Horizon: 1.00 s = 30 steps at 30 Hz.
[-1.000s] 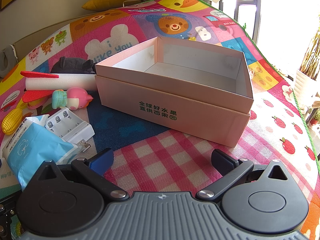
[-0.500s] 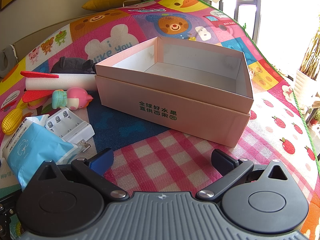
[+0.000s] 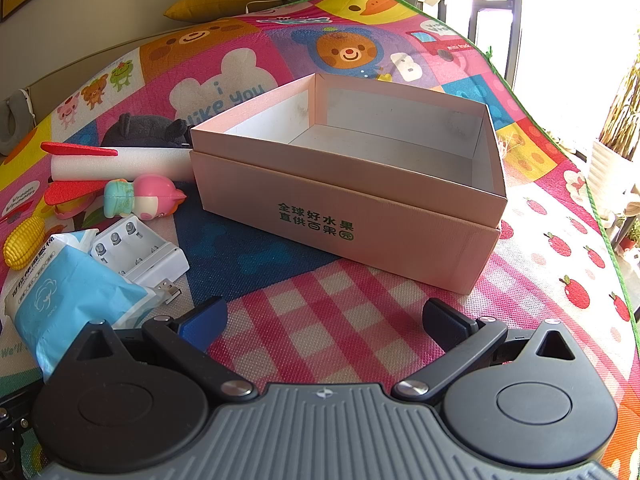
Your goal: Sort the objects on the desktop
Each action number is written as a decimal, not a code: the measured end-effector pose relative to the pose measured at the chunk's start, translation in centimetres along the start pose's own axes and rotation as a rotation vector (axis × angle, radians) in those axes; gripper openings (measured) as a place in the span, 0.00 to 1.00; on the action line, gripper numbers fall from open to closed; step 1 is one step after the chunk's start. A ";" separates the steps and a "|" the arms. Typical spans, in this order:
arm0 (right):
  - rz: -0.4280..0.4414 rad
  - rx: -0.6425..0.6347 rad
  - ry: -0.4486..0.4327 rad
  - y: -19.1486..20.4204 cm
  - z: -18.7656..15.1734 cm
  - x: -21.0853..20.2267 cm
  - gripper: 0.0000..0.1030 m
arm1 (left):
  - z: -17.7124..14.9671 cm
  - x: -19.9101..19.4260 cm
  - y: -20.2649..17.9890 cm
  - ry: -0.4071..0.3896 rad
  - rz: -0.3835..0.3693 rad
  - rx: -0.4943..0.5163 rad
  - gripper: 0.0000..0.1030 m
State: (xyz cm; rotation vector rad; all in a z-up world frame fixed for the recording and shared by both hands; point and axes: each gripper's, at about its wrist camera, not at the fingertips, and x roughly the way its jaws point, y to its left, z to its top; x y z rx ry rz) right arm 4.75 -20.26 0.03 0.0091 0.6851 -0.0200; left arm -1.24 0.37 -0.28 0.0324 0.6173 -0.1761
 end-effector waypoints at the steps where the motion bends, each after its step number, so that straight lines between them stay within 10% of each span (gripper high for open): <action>1: 0.000 0.000 0.000 0.0 0.0 0.0 1.00 | 0.0 0.0 0.0 0.000 0.000 0.000 1.00; 30: 0.043 -0.054 0.012 -2.5 -4.9 -6.4 1.00 | 0.3 0.2 -0.3 0.044 0.013 0.014 1.00</action>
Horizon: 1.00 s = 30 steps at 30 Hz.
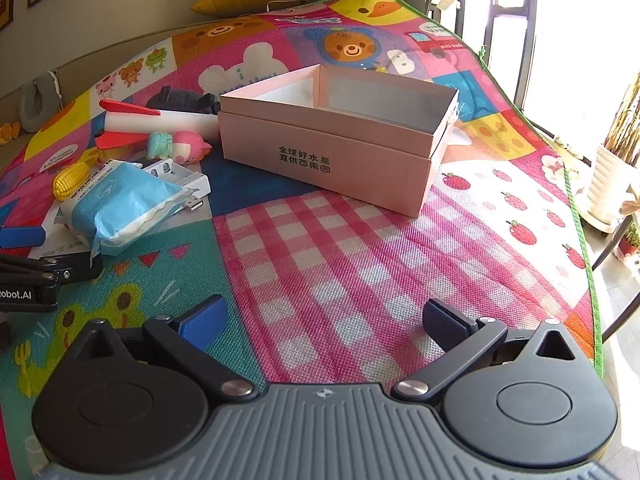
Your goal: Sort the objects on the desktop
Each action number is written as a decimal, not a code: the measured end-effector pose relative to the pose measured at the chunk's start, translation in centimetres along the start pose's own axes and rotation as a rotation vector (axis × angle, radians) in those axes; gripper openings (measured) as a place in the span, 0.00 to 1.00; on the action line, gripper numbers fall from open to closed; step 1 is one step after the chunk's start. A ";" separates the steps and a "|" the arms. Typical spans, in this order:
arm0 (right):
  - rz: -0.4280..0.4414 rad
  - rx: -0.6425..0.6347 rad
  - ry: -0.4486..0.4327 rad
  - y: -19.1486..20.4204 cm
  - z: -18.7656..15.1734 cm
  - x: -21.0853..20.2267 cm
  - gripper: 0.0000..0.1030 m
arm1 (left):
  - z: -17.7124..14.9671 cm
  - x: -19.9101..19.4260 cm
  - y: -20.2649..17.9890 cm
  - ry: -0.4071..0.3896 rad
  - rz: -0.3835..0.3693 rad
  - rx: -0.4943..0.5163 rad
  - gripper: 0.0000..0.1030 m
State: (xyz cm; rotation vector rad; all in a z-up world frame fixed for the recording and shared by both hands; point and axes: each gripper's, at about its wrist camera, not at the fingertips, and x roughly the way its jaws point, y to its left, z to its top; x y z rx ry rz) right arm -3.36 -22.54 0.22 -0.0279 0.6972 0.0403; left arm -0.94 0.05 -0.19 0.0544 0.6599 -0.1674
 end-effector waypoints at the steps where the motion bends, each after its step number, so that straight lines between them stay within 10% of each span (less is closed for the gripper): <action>1: 0.002 0.002 0.006 -0.1 0.1 0.1 1.00 | 0.2 -0.1 0.0 0.008 -0.004 -0.007 1.00; 15: 0.046 -0.025 0.011 -0.5 -0.1 -0.2 1.00 | 3.0 -1.2 -4.2 -0.026 -0.142 0.203 1.00; 30: 0.034 0.004 0.037 -0.5 -0.1 -0.5 1.00 | 3.7 0.5 0.1 -0.016 0.138 0.172 1.00</action>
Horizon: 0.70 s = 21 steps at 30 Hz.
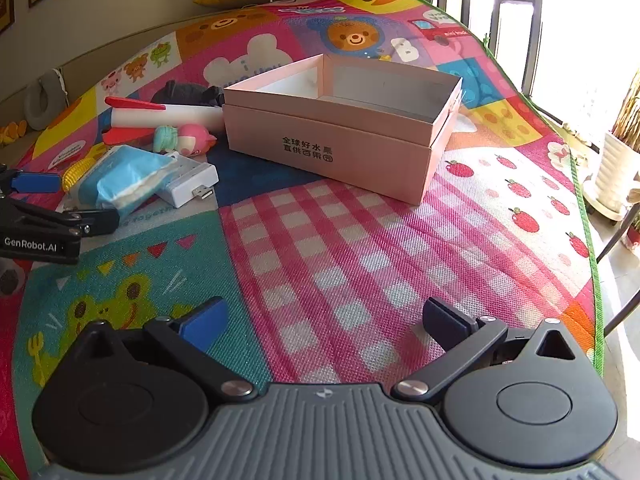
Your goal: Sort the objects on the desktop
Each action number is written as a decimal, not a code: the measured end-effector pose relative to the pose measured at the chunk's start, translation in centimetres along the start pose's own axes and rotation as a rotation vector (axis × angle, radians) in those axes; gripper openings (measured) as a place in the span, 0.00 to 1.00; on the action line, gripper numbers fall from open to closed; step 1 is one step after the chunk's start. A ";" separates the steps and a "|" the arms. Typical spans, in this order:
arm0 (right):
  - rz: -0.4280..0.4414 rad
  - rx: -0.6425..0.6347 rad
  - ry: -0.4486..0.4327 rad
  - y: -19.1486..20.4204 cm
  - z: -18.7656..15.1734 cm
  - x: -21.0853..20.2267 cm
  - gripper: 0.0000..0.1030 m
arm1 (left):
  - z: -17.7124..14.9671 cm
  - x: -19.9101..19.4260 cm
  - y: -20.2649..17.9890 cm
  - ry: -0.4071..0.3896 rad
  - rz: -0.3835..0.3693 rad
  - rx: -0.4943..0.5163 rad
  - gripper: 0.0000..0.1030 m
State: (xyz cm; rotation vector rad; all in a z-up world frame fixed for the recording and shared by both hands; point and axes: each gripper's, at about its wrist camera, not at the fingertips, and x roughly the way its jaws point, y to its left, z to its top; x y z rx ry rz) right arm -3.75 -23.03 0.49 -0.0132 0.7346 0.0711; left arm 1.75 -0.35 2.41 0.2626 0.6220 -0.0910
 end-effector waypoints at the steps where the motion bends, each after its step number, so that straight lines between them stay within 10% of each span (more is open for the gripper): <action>1: -0.001 -0.006 0.001 0.1 0.0 0.0 1.00 | 0.0 0.0 0.7 0.000 0.023 -0.022 1.00; 8: 0.120 -0.064 -0.012 1.7 1.5 -0.1 1.00 | -0.3 -0.2 5.8 0.012 0.149 -0.134 1.00; 14: 0.214 -0.208 -0.107 6.6 6.2 2.1 0.77 | -1.1 -2.0 7.1 -0.022 0.025 -0.185 1.00; 21: 0.174 -0.195 -0.184 8.8 9.6 4.6 0.76 | -1.7 -2.0 6.0 -0.023 -0.078 -0.175 1.00</action>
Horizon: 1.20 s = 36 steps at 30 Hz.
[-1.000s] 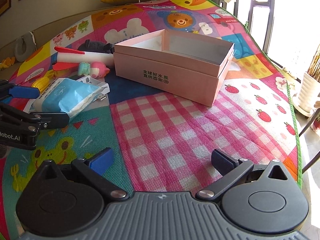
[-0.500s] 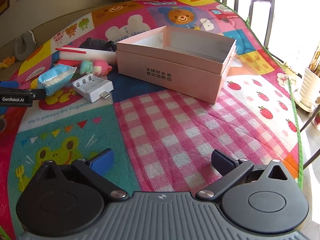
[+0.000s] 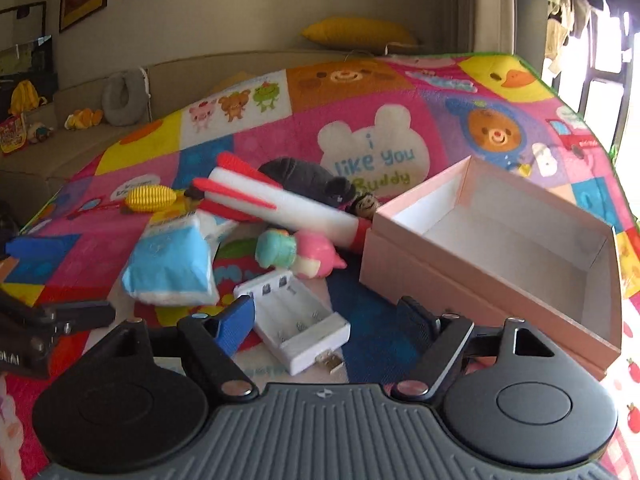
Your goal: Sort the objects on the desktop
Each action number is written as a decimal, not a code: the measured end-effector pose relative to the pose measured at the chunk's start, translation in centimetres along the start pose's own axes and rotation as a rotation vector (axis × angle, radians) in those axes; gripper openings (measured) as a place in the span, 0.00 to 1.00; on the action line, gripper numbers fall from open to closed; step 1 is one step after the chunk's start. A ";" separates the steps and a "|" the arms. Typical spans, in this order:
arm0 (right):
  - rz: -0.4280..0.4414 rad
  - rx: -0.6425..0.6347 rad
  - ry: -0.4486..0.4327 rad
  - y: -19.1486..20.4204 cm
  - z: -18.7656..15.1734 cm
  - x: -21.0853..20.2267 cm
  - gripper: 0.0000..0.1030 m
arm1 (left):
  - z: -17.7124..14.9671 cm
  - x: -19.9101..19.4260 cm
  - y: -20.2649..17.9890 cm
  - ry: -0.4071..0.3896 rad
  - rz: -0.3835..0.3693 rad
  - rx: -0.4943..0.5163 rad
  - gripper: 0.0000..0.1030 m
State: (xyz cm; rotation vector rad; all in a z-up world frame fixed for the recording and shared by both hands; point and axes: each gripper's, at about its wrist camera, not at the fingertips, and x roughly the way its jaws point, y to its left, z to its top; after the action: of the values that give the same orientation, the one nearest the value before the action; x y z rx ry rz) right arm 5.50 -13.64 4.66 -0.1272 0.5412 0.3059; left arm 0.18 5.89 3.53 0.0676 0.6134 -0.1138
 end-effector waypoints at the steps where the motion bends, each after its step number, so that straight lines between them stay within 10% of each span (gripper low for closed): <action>1: -0.040 0.016 -0.048 -0.2 0.7 -0.2 0.76 | 0.0 0.3 0.0 0.000 -0.007 -0.007 1.00; 6: -0.168 0.123 -0.103 -2.9 5.8 2.8 0.76 | 0.2 1.4 -0.4 -0.010 -0.029 -0.033 1.00; 13: 0.171 0.338 0.093 -6.8 6.2 10.5 0.86 | -0.4 1.2 0.9 -0.010 -0.043 -0.068 1.00; 22: 0.612 0.180 0.182 -5.2 2.7 7.1 0.88 | -0.9 1.6 0.8 0.005 -0.072 -0.081 1.00; 31: 0.316 0.215 0.171 -10.7 -0.9 -0.3 0.85 | -1.1 1.3 -0.2 0.017 -0.079 -0.075 1.00; 36: 0.178 0.174 -0.015 -11.1 -2.1 -6.6 0.97 | -1.0 1.3 -0.6 0.021 -0.075 -0.075 1.00</action>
State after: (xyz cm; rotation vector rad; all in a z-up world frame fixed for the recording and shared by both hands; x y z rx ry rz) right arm 2.66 -26.20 6.80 0.0922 0.5632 0.4307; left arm 0.55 5.26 1.97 -0.0271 0.6411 -0.1623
